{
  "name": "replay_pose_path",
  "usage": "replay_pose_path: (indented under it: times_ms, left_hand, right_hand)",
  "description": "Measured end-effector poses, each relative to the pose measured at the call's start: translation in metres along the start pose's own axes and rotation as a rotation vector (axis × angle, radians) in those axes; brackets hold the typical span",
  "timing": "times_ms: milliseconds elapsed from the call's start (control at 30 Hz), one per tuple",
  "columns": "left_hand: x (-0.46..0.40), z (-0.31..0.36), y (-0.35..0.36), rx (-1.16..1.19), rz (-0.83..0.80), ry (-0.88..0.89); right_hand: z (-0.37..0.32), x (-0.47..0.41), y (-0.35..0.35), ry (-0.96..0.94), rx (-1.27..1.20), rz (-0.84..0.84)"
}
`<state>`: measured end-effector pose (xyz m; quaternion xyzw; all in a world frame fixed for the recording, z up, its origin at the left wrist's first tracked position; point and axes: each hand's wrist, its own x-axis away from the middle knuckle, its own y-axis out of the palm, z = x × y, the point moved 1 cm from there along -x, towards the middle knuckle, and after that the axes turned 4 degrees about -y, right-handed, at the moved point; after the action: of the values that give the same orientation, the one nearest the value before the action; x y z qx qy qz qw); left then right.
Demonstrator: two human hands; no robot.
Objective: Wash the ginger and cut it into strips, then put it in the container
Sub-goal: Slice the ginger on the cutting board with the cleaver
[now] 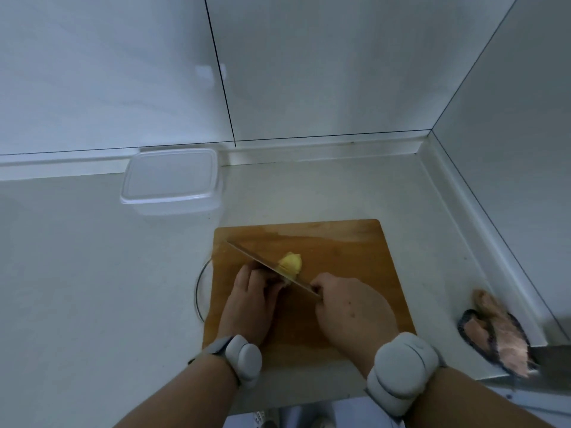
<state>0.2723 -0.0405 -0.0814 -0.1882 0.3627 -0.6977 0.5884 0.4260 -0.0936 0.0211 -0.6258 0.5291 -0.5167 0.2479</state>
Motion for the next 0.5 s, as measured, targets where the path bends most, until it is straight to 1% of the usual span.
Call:
replay_pose_path:
  times_ms: [400, 500]
  left_hand:
    - [0.0014, 0.0066, -0.0008, -0.025, 0.096, 0.07]
    - [0.0015, 0.0037, 0.0001, -0.004, 0.086, 0.081]
  right_hand:
    - [0.0038, 0.0015, -0.0037, 0.0, 0.036, -0.04]
    - [0.0047, 0.0022, -0.0043, 0.007, 0.03, -0.045]
